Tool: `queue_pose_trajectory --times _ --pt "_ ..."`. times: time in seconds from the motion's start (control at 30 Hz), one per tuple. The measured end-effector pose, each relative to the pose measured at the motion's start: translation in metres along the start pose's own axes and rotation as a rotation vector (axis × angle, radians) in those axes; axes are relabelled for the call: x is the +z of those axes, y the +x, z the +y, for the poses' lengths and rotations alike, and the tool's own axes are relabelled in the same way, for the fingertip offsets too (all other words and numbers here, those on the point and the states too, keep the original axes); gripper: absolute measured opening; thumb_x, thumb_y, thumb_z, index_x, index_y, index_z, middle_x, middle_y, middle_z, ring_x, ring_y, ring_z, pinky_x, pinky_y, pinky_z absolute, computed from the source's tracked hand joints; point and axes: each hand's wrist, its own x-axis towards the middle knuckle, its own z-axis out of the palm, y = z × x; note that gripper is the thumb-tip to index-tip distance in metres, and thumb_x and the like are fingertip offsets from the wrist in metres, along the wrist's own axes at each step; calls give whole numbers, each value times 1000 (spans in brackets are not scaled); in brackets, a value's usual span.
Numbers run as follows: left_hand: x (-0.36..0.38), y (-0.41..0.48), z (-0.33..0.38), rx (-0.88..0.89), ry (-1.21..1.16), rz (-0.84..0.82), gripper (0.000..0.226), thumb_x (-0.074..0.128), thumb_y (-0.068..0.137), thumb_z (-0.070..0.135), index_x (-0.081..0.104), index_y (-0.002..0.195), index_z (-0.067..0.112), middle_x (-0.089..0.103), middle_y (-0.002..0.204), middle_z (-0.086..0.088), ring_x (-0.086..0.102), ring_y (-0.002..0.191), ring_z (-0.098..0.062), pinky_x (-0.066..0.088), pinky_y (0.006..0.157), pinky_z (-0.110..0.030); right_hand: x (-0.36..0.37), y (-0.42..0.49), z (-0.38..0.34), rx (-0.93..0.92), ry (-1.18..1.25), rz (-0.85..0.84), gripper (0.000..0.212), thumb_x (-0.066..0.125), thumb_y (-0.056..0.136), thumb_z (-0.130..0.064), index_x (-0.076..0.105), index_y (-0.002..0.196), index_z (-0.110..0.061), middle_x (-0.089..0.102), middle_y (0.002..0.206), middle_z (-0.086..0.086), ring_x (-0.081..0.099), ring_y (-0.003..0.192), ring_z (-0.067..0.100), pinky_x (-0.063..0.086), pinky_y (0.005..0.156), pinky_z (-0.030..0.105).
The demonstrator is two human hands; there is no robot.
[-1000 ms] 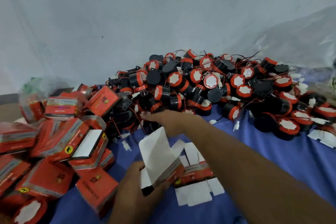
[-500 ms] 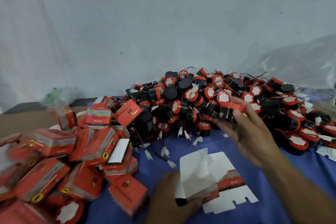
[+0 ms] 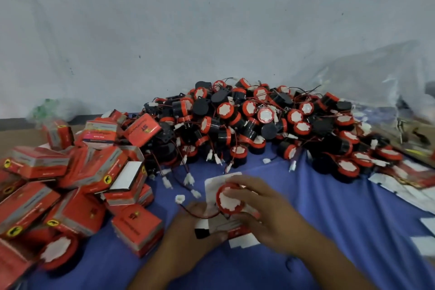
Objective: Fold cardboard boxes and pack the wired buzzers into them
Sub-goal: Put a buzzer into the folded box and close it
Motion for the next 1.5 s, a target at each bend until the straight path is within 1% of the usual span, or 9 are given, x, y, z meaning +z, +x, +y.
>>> queue_pose_trajectory --times 0.17,0.33,0.47,0.57,0.7,0.83,1.03,1.3,1.5 --pt "2 -6 -6 35 171 79 50 59 84 64 46 132 53 45 126 39 44 119 15 34 94 -2 6 -4 5 98 -35 -83 39 72 90 -32 67 127 -22 54 137 -5 55 118 11 46 96 18" --pt "4 -8 -12 38 192 165 36 40 101 41 45 136 38 31 134 47 24 121 31 16 95 8 17 -6 3 151 -3 -107 23 62 96 -37 75 107 -22 54 125 -5 57 105 9 52 83 30" --pt "0 -9 -10 88 272 332 32 55 99 16 64 130 13 56 133 8 51 122 -3 37 102 -11 22 -7 2 198 13 -91 27 60 98 -37 77 95 -17 55 110 -2 57 100 10 51 80 30" --pt "2 -10 -4 145 244 372 24 62 95 11 71 117 16 59 121 9 54 112 1 41 94 -9 23 -4 -3 190 41 -41 25 56 100 -35 74 89 -20 49 101 -20 51 92 -2 40 78 13" --pt "7 -11 -1 198 234 335 20 60 97 12 73 112 12 57 116 12 52 109 4 42 88 -7 19 -2 -4 287 50 93 13 53 97 -43 50 85 -38 55 89 -16 54 82 5 41 68 15" --pt "7 -11 1 227 297 328 24 56 93 20 73 108 11 58 115 9 54 105 -1 48 87 -17 18 -1 -11 343 106 145 12 51 96 -51 40 99 -54 61 107 -28 64 92 1 49 71 15" --pt "9 -11 3 230 279 323 29 59 95 20 62 124 17 57 120 8 54 111 -7 47 92 -19 15 4 -18 138 -40 43 16 55 99 -14 71 99 -17 64 99 -4 60 85 9 51 73 24" --pt "9 -8 3 255 294 297 30 56 91 21 61 121 18 54 118 13 51 110 -1 37 95 -5 2 10 -22 23 -237 -268 60 52 67 4 67 122 -15 67 105 2 57 89 24 51 73 37" --pt "10 -5 4 273 337 306 29 56 98 16 61 127 17 58 120 5 55 110 -9 43 94 -15 6 18 -30 60 -195 -403 31 55 87 8 66 115 2 57 117 19 49 108 33 43 91 44"
